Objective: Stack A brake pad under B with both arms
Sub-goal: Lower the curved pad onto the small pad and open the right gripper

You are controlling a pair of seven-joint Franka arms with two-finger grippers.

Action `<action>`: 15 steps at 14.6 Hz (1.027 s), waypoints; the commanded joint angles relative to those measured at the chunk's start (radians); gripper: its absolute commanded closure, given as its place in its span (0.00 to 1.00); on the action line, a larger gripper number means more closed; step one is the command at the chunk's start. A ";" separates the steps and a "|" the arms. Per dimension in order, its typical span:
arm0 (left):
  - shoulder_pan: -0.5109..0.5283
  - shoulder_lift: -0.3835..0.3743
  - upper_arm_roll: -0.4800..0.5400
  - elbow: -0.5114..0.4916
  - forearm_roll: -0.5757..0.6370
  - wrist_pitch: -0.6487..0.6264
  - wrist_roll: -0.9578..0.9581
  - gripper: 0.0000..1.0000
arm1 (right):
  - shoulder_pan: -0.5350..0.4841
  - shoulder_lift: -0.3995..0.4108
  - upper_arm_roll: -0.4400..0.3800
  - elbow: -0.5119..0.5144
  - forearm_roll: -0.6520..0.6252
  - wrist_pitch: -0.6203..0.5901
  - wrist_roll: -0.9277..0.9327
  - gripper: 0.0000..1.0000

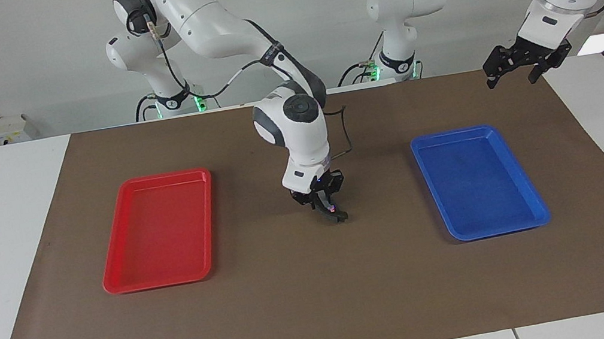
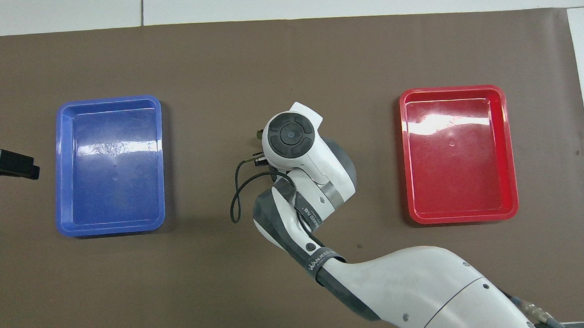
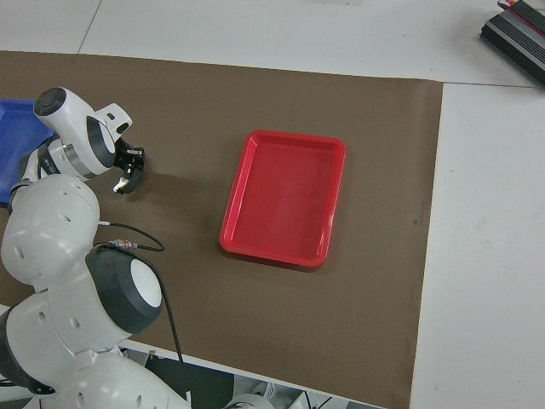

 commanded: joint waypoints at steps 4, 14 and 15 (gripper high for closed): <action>0.001 -0.008 -0.002 -0.010 0.016 0.029 0.005 0.02 | 0.005 0.011 -0.001 0.005 -0.018 0.038 0.050 1.00; 0.010 -0.008 0.004 -0.010 0.017 0.028 0.005 0.02 | 0.014 0.013 -0.001 0.004 -0.018 0.040 0.056 0.98; 0.012 -0.008 0.004 -0.010 0.016 0.028 0.005 0.02 | 0.014 0.013 -0.001 0.004 -0.018 0.040 0.056 0.98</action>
